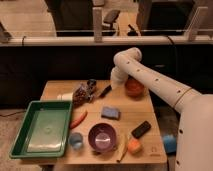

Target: Place sponge in tray

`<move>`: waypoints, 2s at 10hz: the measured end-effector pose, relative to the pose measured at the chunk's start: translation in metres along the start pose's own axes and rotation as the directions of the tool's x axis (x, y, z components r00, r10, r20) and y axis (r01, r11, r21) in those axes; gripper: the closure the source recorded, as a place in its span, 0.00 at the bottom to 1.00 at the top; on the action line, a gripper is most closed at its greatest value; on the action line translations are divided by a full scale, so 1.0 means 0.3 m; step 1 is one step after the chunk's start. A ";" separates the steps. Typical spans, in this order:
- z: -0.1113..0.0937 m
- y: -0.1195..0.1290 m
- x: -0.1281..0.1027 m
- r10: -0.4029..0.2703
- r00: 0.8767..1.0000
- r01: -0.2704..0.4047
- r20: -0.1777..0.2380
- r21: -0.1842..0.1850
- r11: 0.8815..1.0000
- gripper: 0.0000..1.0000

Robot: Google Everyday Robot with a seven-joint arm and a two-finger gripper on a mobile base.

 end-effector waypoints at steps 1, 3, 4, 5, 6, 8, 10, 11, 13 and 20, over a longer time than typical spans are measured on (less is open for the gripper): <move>-0.004 0.021 -0.015 -0.002 1.000 0.002 0.000 -0.011 1.000 0.59; -0.005 0.068 -0.047 -0.006 1.000 0.006 0.002 -0.041 0.999 0.38; 0.000 0.085 -0.064 -0.006 1.000 0.007 0.003 -0.053 0.999 0.28; 0.006 0.099 -0.076 -0.004 1.000 0.004 0.003 -0.062 0.998 0.22; 0.017 0.116 -0.087 0.003 1.000 -0.003 0.002 -0.075 0.997 0.20; 0.043 0.135 -0.093 0.021 1.000 -0.022 -0.006 -0.094 0.995 0.20; 0.093 0.155 -0.113 0.032 0.999 -0.034 -0.016 -0.121 0.992 0.20; 0.111 0.165 -0.117 0.038 0.999 -0.040 -0.019 -0.131 0.991 0.20; 0.151 0.191 -0.135 0.073 0.997 -0.076 -0.029 -0.138 0.988 0.20; 0.304 0.297 -0.177 0.135 0.991 -0.137 -0.023 -0.177 0.975 0.20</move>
